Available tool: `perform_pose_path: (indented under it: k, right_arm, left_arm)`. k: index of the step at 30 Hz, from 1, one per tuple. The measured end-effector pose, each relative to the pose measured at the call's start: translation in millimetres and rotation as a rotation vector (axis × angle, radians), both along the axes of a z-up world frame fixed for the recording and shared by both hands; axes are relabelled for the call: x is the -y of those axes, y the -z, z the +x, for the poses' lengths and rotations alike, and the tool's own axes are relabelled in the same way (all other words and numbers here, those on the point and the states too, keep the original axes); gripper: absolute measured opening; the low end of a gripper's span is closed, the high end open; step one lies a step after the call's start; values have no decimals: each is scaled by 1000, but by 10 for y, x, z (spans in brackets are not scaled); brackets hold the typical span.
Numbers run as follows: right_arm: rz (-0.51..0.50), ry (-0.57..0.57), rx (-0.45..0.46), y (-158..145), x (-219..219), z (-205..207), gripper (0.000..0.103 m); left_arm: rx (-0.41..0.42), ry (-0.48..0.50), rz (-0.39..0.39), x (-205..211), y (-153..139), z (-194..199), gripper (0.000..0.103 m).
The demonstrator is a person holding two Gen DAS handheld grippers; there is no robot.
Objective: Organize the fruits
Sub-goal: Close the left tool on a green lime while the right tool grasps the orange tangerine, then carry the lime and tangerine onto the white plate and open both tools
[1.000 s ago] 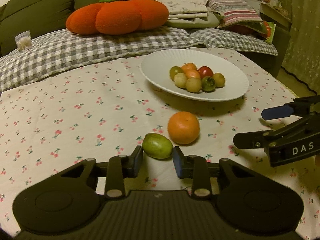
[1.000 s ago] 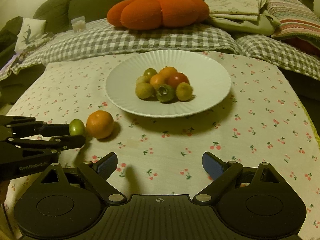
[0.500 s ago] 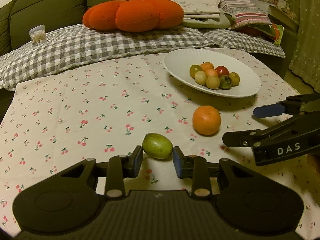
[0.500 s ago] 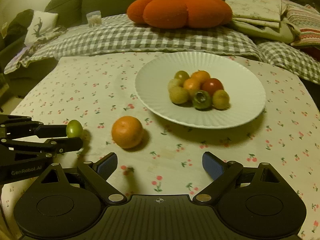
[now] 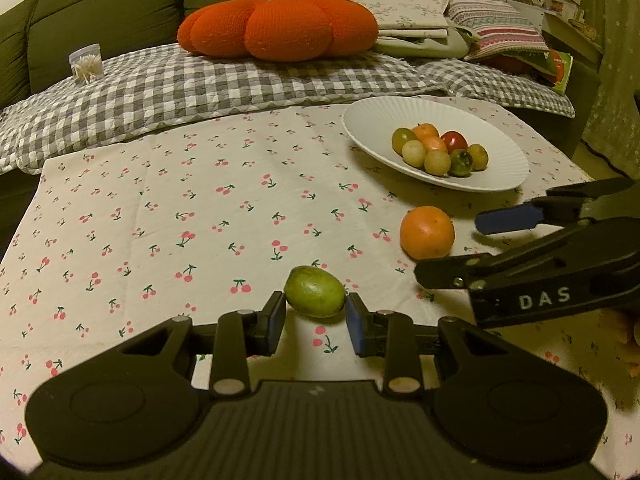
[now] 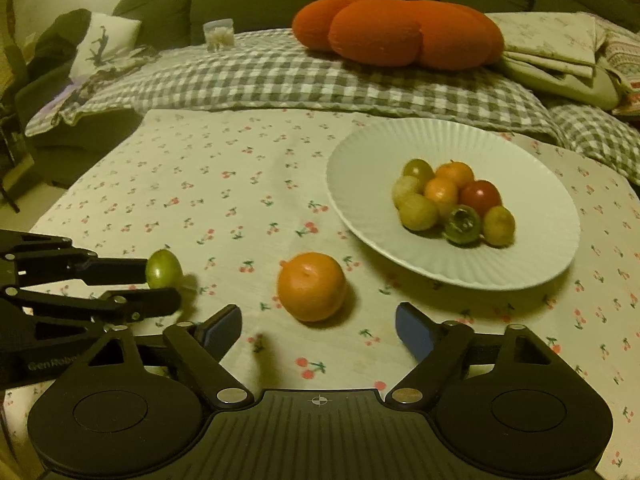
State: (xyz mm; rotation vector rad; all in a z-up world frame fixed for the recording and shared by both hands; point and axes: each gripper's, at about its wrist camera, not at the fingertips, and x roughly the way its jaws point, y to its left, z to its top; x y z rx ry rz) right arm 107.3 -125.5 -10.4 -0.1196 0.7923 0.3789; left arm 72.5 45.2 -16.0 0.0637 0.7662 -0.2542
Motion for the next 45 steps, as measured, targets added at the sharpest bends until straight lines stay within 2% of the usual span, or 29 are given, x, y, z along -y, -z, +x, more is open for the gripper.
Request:
perform_pose_path:
  k: [4, 8, 11, 14, 19, 23, 37, 41, 44, 45]
  right_arm:
    - [9, -3, -2, -10, -41, 25, 75]
    - [15, -6, -4, -18, -68, 43, 63]
    - [18, -6, -5, -16, -71, 50, 58]
    - [21, -10, -13, -12, -74, 57, 47]
    - [21, -10, -8, -21, -70, 60, 40]
    - [18, -4, 1, -28, -51, 61, 31]
    - [33, -10, 5, -92, 49, 2, 30]
    - [46, -8, 11, -148, 103, -22, 17]
    - [52, -17, -4, -163, 130, -21, 18]
    - [50, -15, -4, -155, 133, -25, 22]
  left_arm:
    - [-1, 1, 0, -4, -3, -15, 31]
    - [0, 0, -1, -4, -4, -14, 31]
    - [-1, -1, 0, 0, -5, -6, 31]
    - [-1, -1, 0, 3, -7, -16, 31]
    - [-1, -1, 0, 6, -7, -25, 31]
    - [-1, -1, 0, 7, -8, -31, 31]
    - [2, 4, -5, 56, -25, -35, 31]
    - [4, 9, -7, 84, -52, -12, 31]
    - [-2, 11, -3, 101, -35, -8, 31]
    - [-4, 12, -1, 108, -29, -11, 31]
